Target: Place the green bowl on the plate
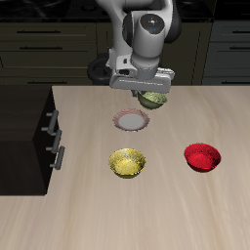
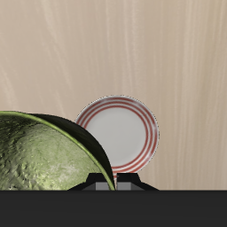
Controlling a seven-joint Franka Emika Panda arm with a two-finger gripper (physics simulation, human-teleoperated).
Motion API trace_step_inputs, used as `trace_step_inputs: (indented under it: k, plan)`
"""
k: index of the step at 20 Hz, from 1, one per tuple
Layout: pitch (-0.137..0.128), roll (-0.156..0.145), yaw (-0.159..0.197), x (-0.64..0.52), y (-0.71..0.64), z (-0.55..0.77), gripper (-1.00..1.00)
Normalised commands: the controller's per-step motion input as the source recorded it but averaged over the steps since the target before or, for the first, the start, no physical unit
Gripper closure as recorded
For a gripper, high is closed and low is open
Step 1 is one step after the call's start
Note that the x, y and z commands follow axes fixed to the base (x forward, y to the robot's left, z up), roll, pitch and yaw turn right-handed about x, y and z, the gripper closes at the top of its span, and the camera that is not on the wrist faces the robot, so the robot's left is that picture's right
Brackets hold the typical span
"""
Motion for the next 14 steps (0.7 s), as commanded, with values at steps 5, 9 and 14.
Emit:
trace_step_inputs:
  k: [5,9,14]
  plan:
    - [0.012,0.003,0.013,-0.01,0.0,-0.08,1.0]
    - [0.01,-0.026,-0.007,0.0,-0.15,-0.05,1.0]
    - [0.013,-0.001,0.004,0.01,-0.02,-0.11,1.0]
